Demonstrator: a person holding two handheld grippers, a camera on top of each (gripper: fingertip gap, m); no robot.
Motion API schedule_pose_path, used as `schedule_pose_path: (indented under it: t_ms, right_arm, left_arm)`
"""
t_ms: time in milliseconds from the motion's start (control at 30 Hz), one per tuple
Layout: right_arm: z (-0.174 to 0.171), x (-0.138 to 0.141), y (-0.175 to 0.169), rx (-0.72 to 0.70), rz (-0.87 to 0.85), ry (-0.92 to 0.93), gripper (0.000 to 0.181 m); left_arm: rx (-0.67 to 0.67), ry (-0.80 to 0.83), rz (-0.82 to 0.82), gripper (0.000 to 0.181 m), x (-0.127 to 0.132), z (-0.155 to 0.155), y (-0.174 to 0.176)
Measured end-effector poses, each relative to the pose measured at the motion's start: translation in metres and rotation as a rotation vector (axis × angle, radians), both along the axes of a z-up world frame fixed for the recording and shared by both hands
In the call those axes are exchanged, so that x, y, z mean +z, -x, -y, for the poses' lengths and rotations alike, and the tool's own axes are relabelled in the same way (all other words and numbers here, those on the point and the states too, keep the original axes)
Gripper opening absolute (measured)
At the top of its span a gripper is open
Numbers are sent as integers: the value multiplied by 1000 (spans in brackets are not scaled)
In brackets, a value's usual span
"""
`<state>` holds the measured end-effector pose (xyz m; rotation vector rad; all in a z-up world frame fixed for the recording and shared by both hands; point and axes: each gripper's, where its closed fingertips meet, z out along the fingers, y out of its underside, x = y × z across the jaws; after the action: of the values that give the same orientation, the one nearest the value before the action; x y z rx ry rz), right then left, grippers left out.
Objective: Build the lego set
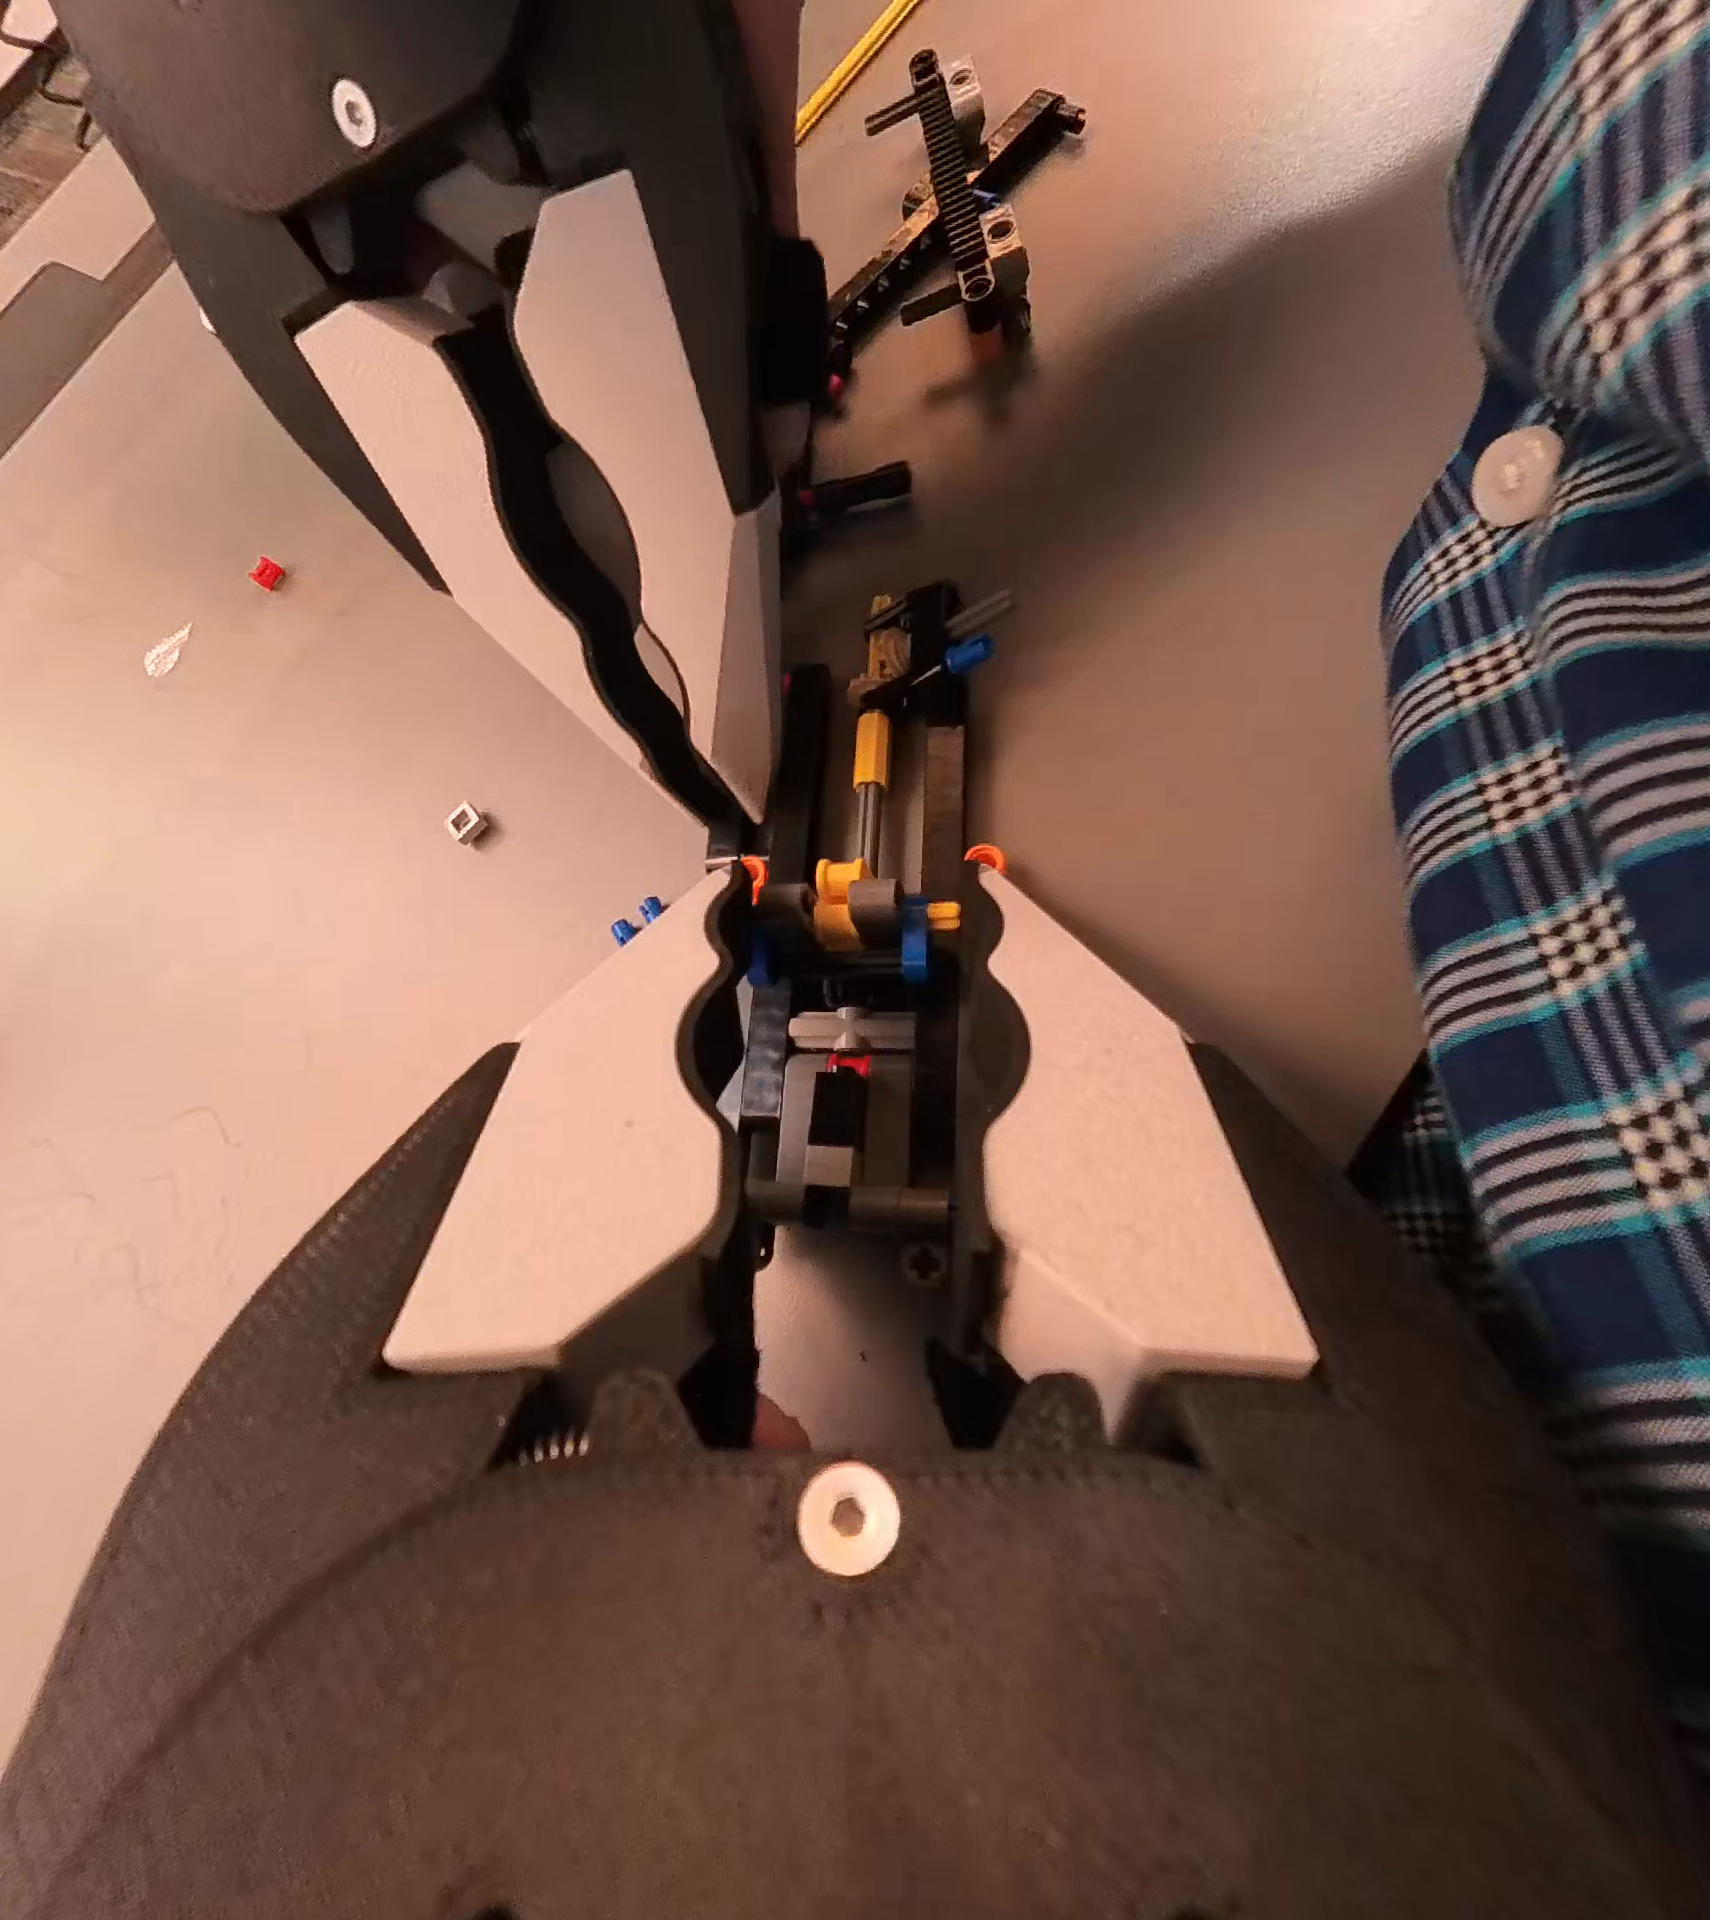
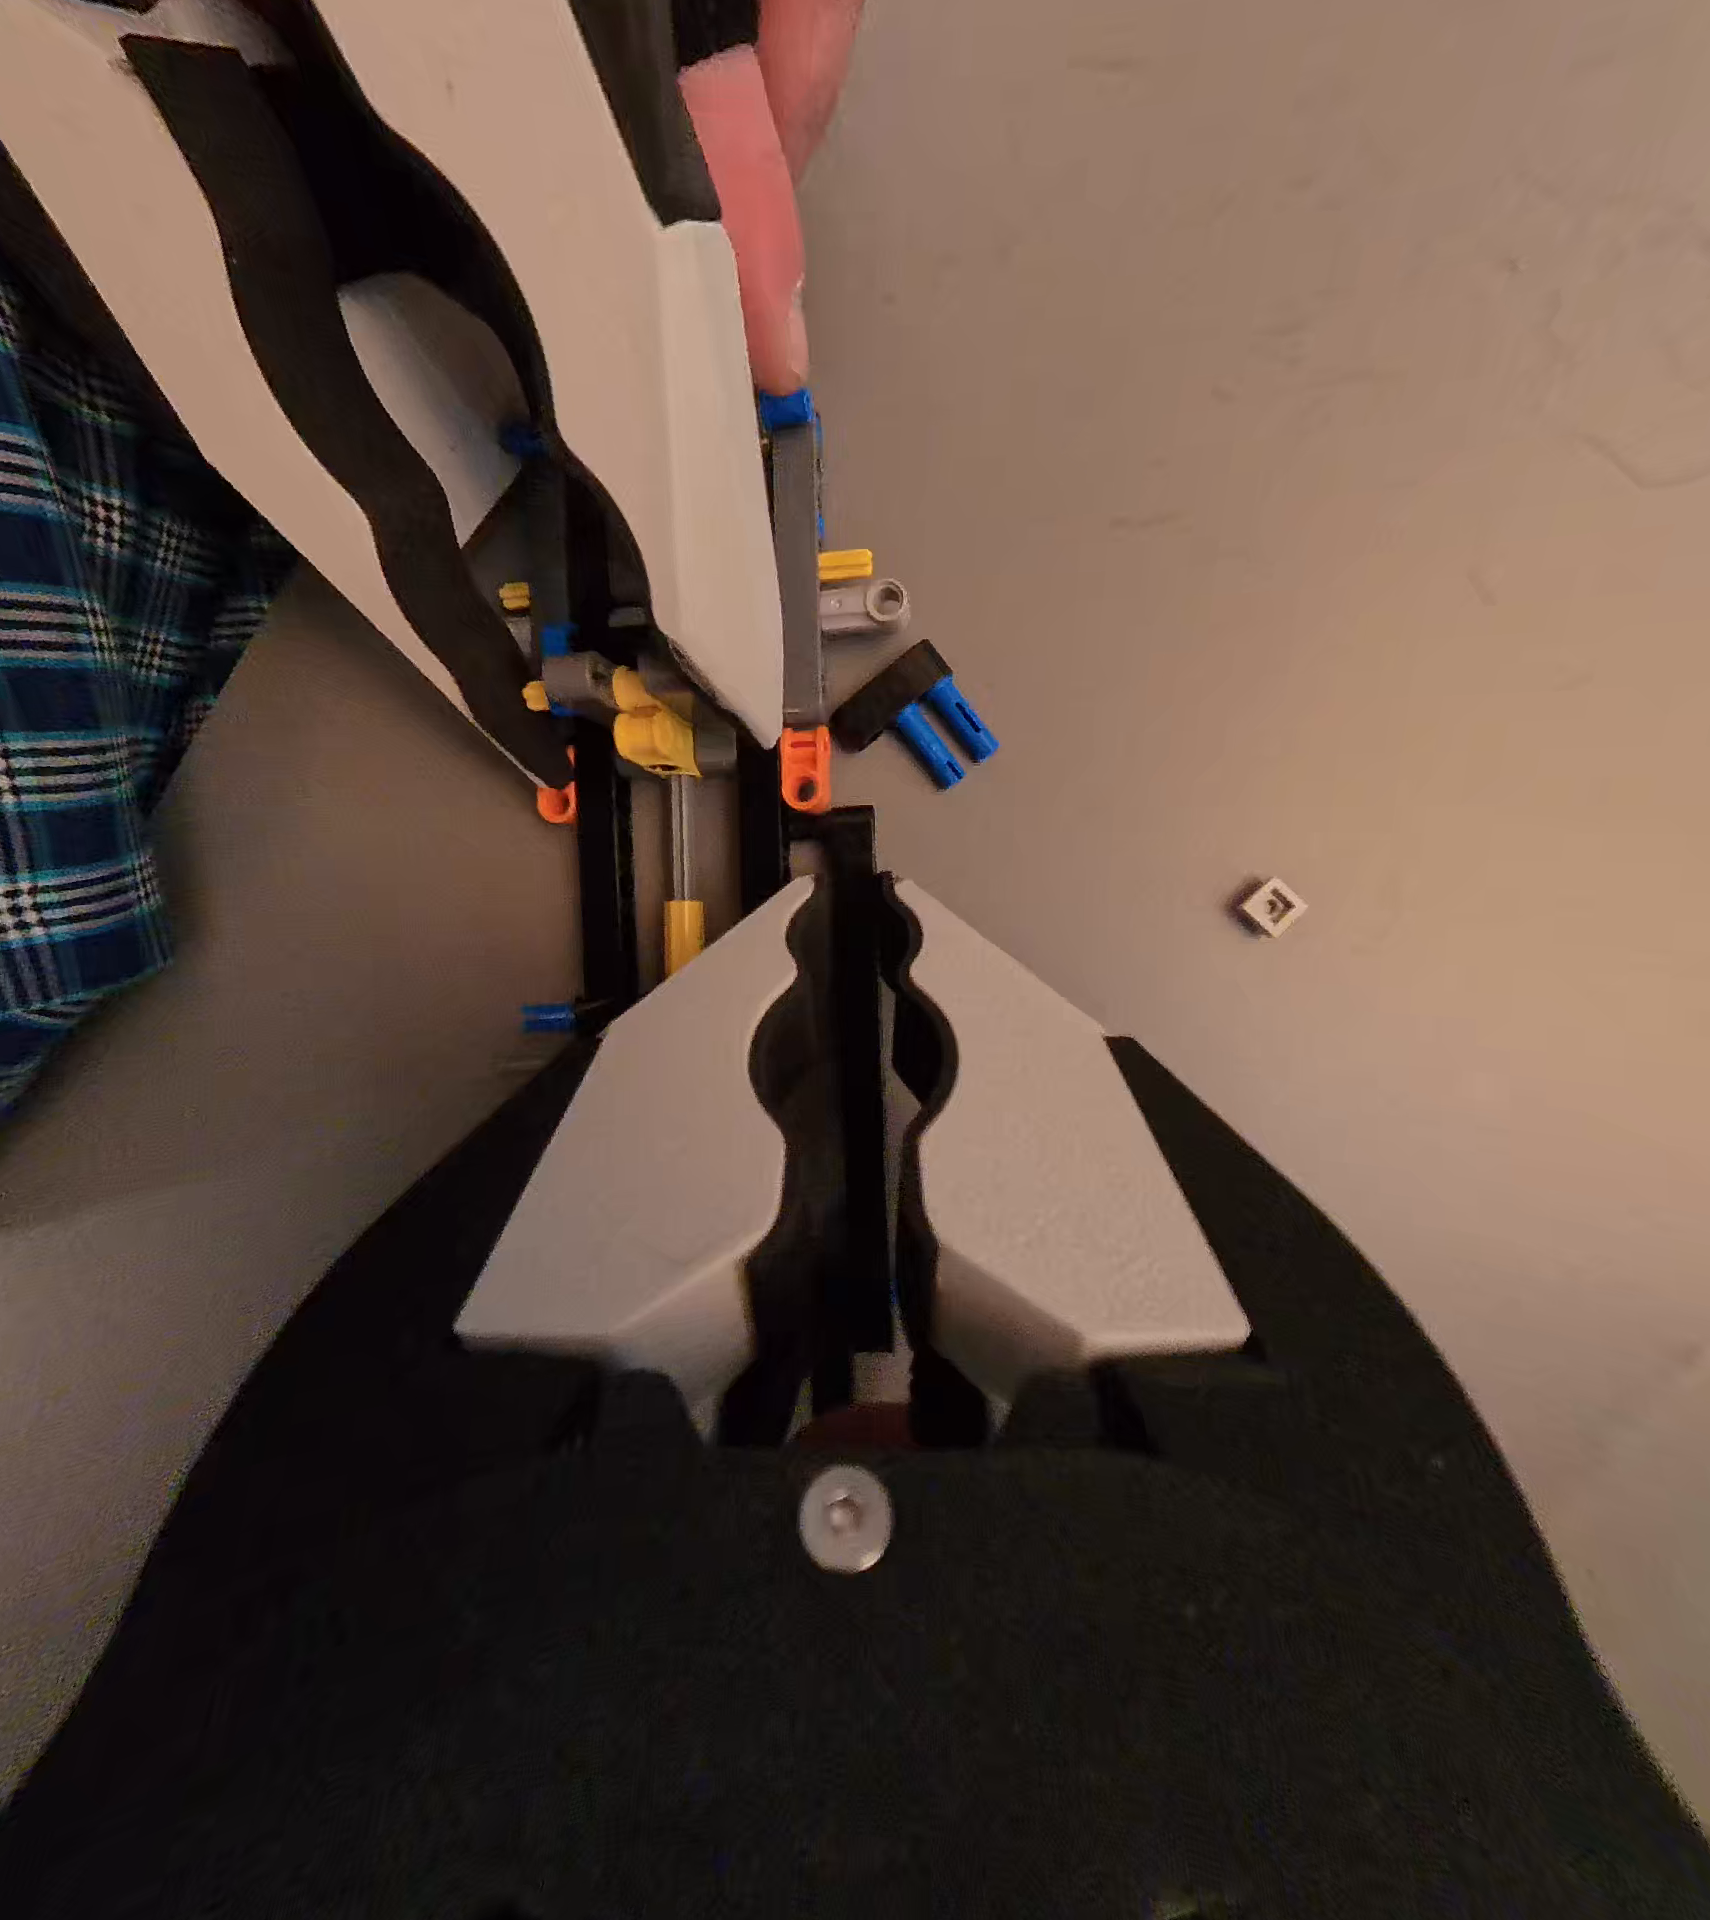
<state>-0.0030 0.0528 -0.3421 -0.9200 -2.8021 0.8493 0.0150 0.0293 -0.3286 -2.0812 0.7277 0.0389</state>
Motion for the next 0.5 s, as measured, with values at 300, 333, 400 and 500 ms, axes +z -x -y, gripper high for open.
schedule_pose_path:
  t_ms: [300, 333, 400, 500]
  right_arm:
    - [-4, 0, -3, 63, -28, -13, 5]
    - [-4, 1, -3, 74, -34, -11, 5]
    - [-2, 3, -2, 88, -29, 10, 5]
    - [-1, 1, -2, 106, -23, 7, 5]
  left_arm:
    - [2, -3, -4, 39, -1, 1, 1]
    - [3, -3, -5, 39, -1, 1, 1]
    - [4, -4, -5, 39, -1, 1, 1]
    - [6, -5, -6, 39, -2, 1, 1]
